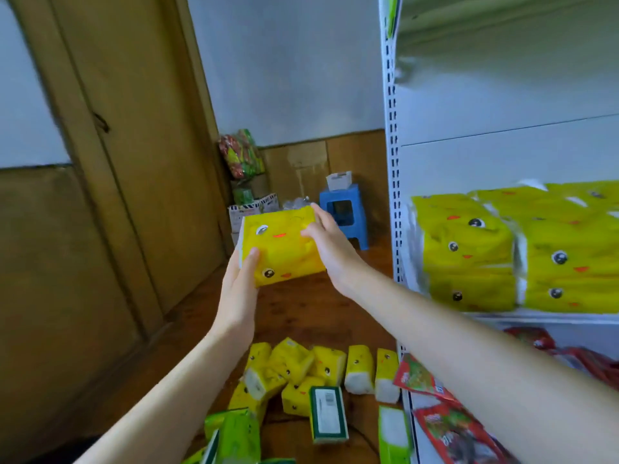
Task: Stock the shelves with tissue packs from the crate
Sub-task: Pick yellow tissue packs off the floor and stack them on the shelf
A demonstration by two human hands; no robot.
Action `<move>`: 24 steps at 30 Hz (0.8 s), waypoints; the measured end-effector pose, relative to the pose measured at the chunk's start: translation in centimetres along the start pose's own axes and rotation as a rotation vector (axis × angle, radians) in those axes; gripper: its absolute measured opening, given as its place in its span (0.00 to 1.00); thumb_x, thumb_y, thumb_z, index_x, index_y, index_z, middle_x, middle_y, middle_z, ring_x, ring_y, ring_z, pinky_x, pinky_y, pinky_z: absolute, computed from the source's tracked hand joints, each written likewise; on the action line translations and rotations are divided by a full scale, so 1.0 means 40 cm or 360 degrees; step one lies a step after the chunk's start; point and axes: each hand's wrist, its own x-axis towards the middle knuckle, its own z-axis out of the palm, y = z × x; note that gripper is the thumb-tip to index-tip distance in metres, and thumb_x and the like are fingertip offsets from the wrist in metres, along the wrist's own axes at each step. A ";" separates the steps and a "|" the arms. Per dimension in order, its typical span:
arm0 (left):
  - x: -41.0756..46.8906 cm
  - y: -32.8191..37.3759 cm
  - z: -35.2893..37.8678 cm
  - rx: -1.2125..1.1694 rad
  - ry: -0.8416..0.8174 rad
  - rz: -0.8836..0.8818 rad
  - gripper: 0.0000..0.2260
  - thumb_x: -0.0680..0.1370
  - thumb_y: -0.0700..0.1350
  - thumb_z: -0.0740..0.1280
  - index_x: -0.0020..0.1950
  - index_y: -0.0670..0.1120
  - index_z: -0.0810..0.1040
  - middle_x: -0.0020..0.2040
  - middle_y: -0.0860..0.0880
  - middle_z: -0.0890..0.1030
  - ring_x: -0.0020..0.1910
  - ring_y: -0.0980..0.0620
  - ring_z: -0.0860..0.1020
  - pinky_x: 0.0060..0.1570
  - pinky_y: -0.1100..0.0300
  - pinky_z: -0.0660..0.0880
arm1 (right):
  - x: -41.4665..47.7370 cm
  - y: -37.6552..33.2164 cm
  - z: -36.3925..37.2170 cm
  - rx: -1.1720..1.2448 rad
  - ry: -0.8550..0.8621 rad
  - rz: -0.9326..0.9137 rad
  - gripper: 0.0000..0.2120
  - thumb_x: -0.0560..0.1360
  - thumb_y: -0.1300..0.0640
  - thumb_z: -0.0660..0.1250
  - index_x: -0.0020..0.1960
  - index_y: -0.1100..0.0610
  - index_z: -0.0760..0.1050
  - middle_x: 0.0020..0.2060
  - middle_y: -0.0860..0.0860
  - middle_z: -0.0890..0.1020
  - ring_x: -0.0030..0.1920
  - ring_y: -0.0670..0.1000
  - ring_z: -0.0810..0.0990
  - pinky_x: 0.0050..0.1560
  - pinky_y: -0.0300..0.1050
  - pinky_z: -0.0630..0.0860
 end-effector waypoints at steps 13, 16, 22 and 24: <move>-0.038 0.122 0.557 0.0049 -0.0638 0.0229 0.17 0.82 0.54 0.53 0.70 0.53 0.67 0.65 0.53 0.74 0.63 0.54 0.73 0.66 0.55 0.67 | -0.108 -0.264 -0.541 -0.0205 0.0740 -0.0435 0.21 0.79 0.58 0.60 0.71 0.51 0.64 0.71 0.50 0.66 0.70 0.48 0.66 0.69 0.44 0.65; -0.107 0.119 0.723 0.0123 -0.0860 0.0249 0.08 0.82 0.53 0.54 0.58 0.59 0.70 0.54 0.63 0.74 0.57 0.60 0.71 0.58 0.64 0.64 | -0.185 -0.275 -0.738 -0.0215 0.0954 -0.0430 0.20 0.77 0.55 0.62 0.69 0.48 0.68 0.68 0.50 0.71 0.67 0.50 0.70 0.68 0.54 0.67; -0.224 0.048 0.998 0.0922 -0.1228 0.0597 0.24 0.80 0.57 0.53 0.74 0.48 0.61 0.74 0.48 0.63 0.73 0.51 0.61 0.71 0.62 0.55 | -0.360 -0.259 -1.099 -0.0096 0.1329 -0.0339 0.16 0.76 0.56 0.63 0.63 0.47 0.72 0.60 0.51 0.77 0.59 0.53 0.76 0.58 0.56 0.76; -0.239 0.014 1.056 0.1406 -0.1308 0.0755 0.26 0.80 0.60 0.52 0.75 0.50 0.59 0.75 0.47 0.60 0.74 0.47 0.60 0.72 0.52 0.56 | -0.408 -0.244 -1.190 -0.0093 0.1422 -0.0301 0.18 0.76 0.56 0.62 0.65 0.49 0.71 0.60 0.53 0.77 0.58 0.54 0.77 0.54 0.53 0.77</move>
